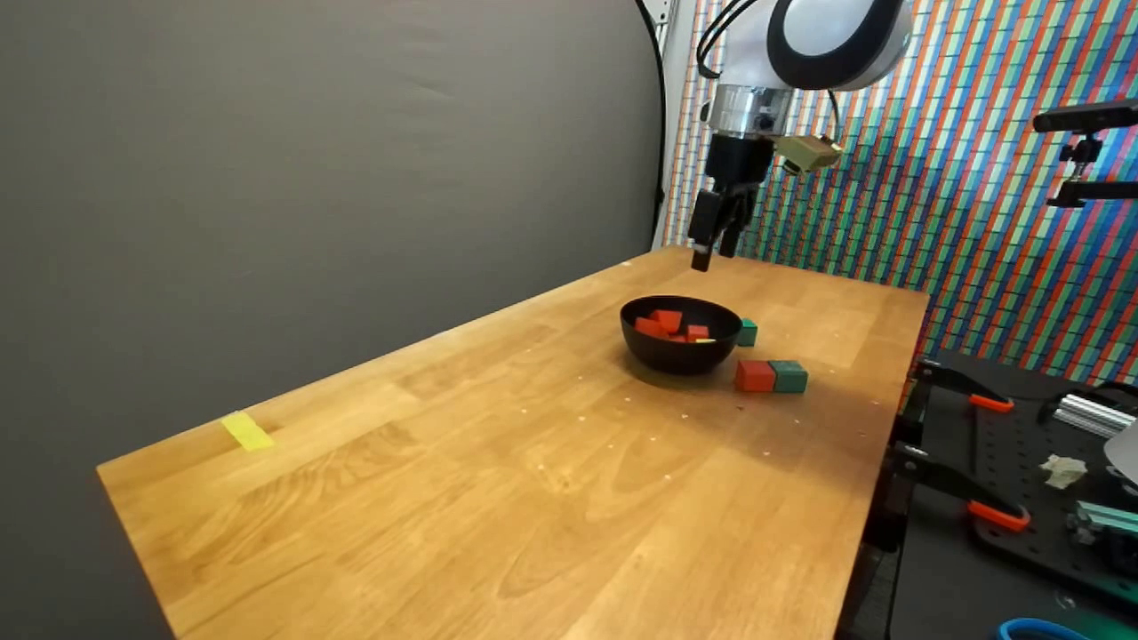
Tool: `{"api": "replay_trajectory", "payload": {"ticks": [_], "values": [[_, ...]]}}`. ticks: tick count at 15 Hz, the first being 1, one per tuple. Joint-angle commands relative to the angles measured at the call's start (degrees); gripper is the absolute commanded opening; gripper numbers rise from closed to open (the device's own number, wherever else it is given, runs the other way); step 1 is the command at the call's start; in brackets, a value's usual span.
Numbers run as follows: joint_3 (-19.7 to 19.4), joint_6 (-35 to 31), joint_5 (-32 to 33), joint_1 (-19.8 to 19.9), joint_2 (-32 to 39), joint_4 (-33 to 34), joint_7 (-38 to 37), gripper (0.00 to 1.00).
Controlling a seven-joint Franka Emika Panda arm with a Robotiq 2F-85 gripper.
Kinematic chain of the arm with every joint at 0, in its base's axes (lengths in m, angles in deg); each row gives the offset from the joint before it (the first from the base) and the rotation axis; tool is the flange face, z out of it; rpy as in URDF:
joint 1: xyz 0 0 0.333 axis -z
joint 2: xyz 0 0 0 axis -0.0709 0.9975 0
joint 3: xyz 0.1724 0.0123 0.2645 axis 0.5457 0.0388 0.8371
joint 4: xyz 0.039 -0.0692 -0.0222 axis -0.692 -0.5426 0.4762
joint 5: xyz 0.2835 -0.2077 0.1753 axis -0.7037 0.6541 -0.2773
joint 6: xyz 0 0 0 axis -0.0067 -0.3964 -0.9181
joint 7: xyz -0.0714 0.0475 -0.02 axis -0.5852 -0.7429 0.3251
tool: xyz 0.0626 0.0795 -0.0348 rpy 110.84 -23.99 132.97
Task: Put all the blocks in the bowl one at a time except the right yellow block
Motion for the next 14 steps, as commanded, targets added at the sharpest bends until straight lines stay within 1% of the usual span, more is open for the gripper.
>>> {"api": "replay_trajectory", "payload": {"ticks": [1, 3, 4, 7, 8, 9, 12, 14], "values": [[-2.0, 1.2, -2.1, 3.2, -7.4, -6.1, -4.5, 1.00], [-3.5, 0.0, -3.7, 5.1, -8.4, -8.1, -5.8, 1.00], [-2.3, 0.8, -2.1, 4.1, -5.3, -5.2, -4.2, 1.00], [-3.5, 0.7, -2.4, 5.7, -6.4, -6.9, -4.7, 1.00], [-3.4, 1.6, -2.0, 5.6, -4.5, -5.4, -5.0, 1.00], [-3.8, 2.2, -4.0, 5.7, -2.4, -4.0, -3.7, 1.00], [-4.4, 2.2, -7.9, 6.6, 1.6, -2.4, -2.2, 1.00], [-4.0, 2.2, -11.7, 7.3, 4.2, -1.4, 0.2, 1.00]]}}
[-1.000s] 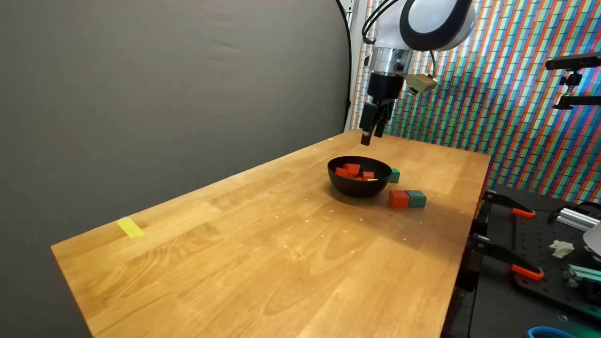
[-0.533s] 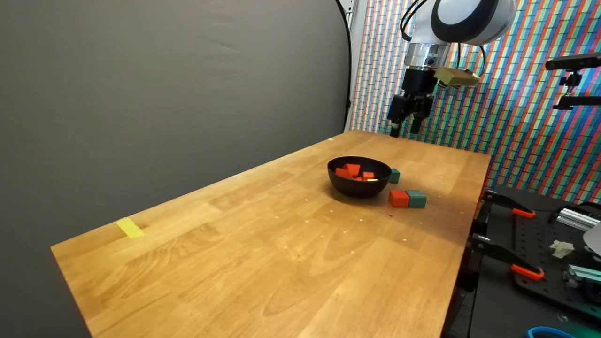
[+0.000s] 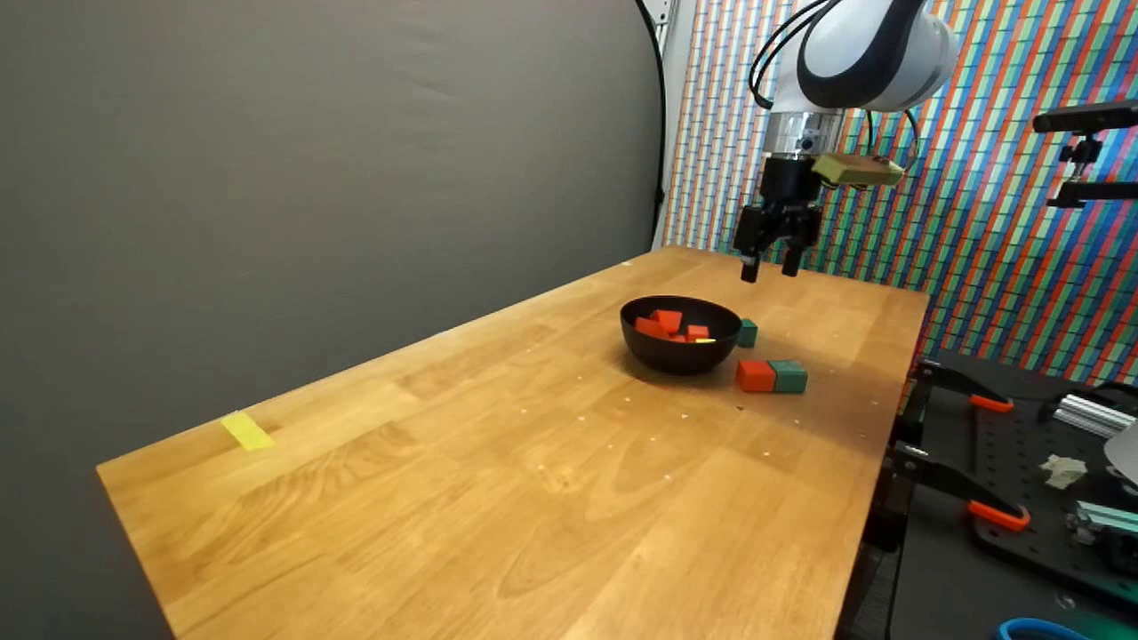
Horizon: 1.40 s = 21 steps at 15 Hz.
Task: Put all the blocks in the bowl one at a time except the right yellow block
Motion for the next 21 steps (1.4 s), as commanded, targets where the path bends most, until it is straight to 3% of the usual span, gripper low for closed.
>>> {"api": "replay_trajectory", "payload": {"ticks": [1, 5, 11, 12, 14, 17, 21], "values": [[0.4, 0.9, -6.4, 1.6, 5.5, 3.8, 4.9, 1.00], [1.1, -0.9, -9.8, 2.9, 10.7, 6.5, 6.3, 1.00], [-1.2, -5.3, -2.4, 0.8, 16.3, 8.1, 0.0, 1.00], [-1.6, -6.0, -1.0, 0.3, 16.9, 8.2, -1.2, 0.78], [-2.1, -7.8, 1.2, -0.3, 18.1, 8.3, -3.0, 0.66], [-2.2, -9.3, 2.3, -0.9, 18.8, 8.0, -4.3, 0.40], [-2.3, -12.1, 2.6, -1.6, 16.1, 5.9, -4.8, 0.11]]}}
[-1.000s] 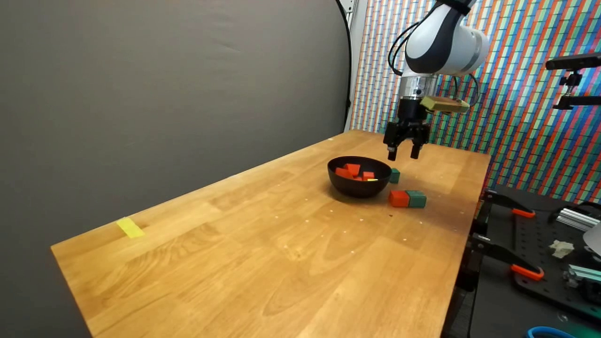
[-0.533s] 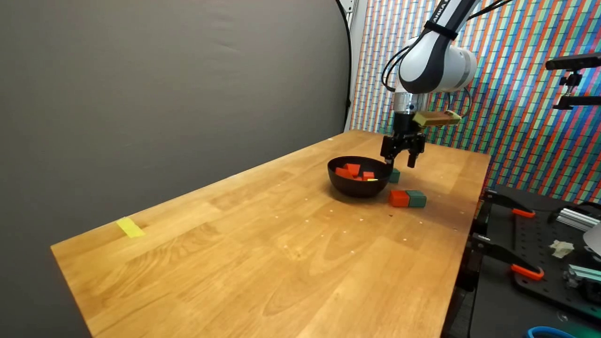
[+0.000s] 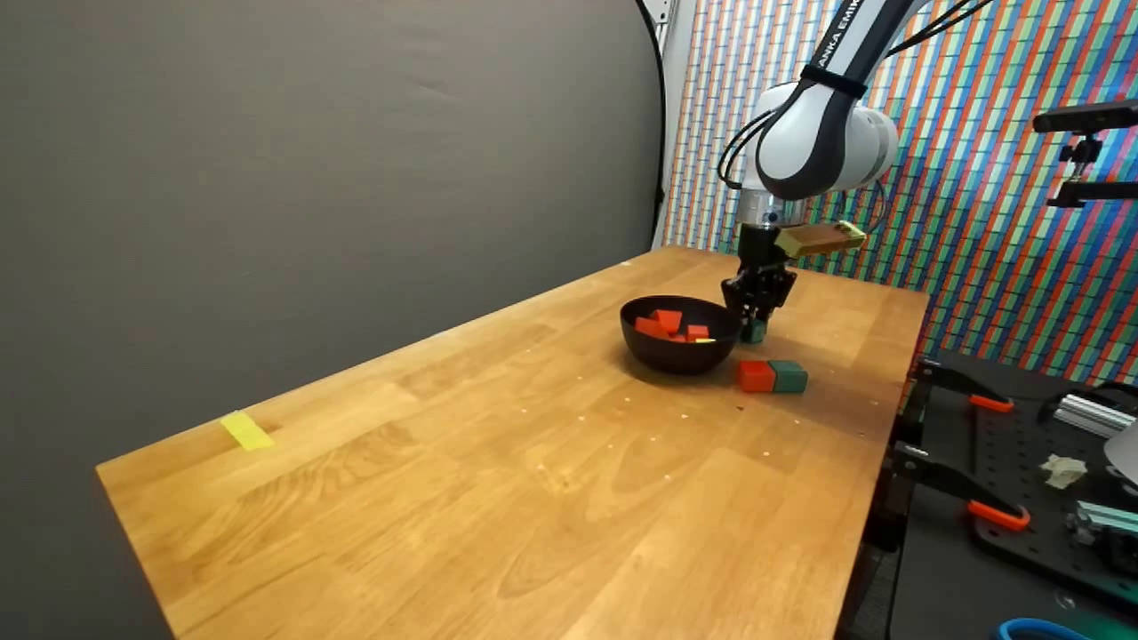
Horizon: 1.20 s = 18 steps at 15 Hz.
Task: Put all the blocks in the bowl one at a time except the right yellow block
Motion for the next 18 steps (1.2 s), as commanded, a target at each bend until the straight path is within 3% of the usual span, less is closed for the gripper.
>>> {"api": "replay_trajectory", "payload": {"ticks": [1, 3, 7, 8, 10, 13, 14, 15, 16, 17, 18], "values": [[-1.7, -4.4, 2.5, -2.3, -3.7, -2.5, -2.4, 0.10], [-5.0, -7.7, 6.8, -6.1, -8.1, -5.7, -4.9, 0.15], [-21.9, -9.9, 26.9, -23.1, -16.0, -7.9, -16.0, 0.15], [-23.7, -9.1, 31.8, -25.9, -17.4, -7.3, -18.4, 0.15], [-19.6, -9.0, 32.8, -26.0, -18.4, -6.5, -18.2, 0.15], [-13.5, -10.7, 21.3, -26.5, -16.4, -7.0, -11.2, 0.15], [-5.1, -10.2, 17.7, -19.7, -15.2, -6.5, -9.4, 0.15], [-2.5, -9.8, 13.5, -18.8, -13.9, -6.1, -7.0, 0.16], [1.0, -9.7, 9.3, -17.0, -12.7, -5.7, -4.5, 0.23], [3.4, -9.0, 6.9, -15.4, -11.1, -4.7, -3.0, 0.54], [5.1, -8.3, 5.5, -14.1, -10.4, -4.2, -1.8, 0.56]]}}
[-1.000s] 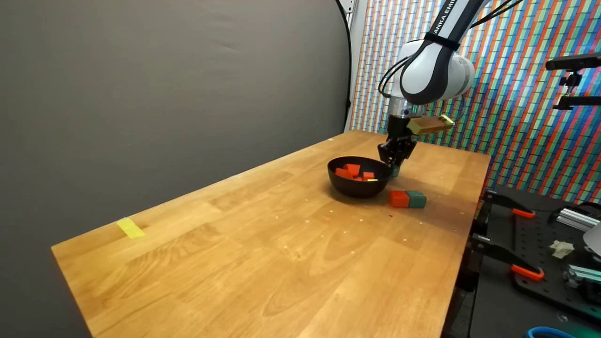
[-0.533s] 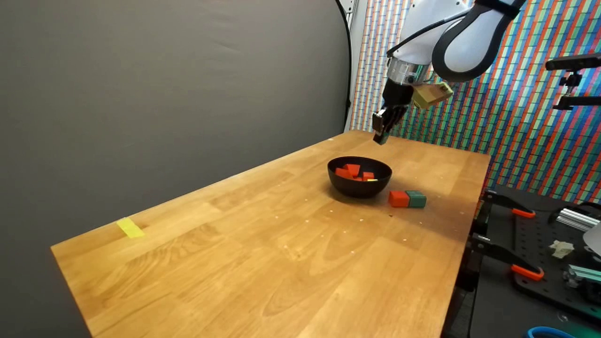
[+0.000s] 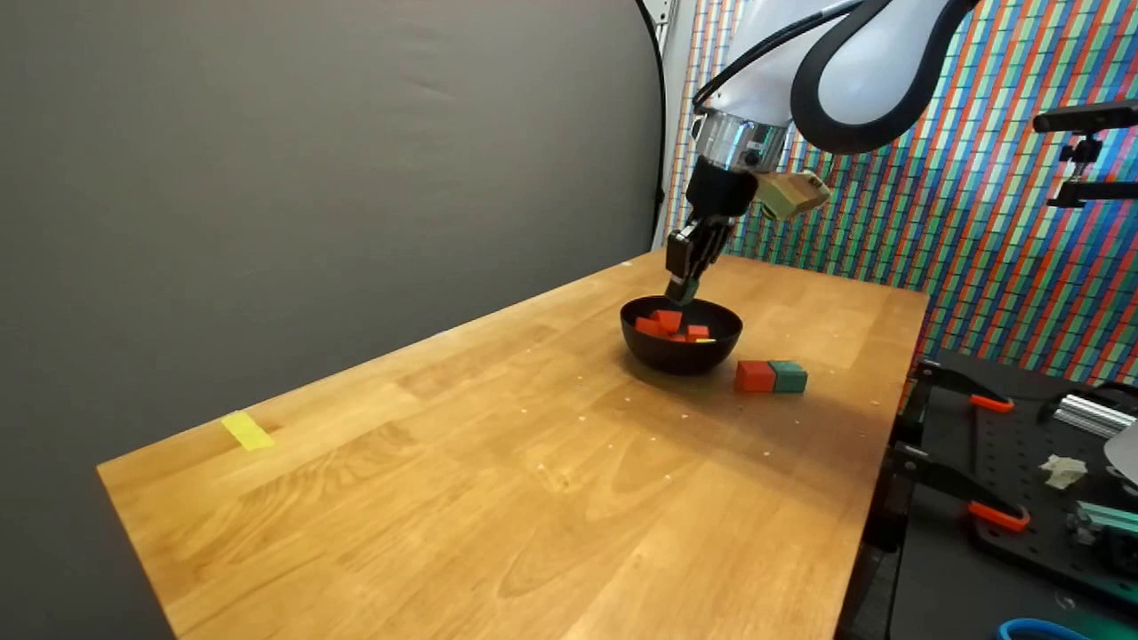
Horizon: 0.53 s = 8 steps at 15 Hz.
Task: Put all the blocks in the bowl one at a time except the right yellow block
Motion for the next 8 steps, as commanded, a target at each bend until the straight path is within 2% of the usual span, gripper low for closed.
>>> {"api": "replay_trajectory", "payload": {"ticks": [1, 3, 5, 6, 8], "values": [[6.2, 1.6, -4.8, 5.6, 3.5, 2.6, 5.2, 0.61], [5.4, 2.0, -2.3, 5.8, 3.3, 2.2, 4.2, 0.77], [1.7, 3.4, 6.4, 3.9, 0.6, -0.2, 5.2, 0.93], [4.1, 4.7, 5.5, 5.9, -2.0, -2.7, 9.1, 0.99], [7.0, 5.2, 4.3, 8.8, -7.3, -8.3, 16.4, 1.00]]}}
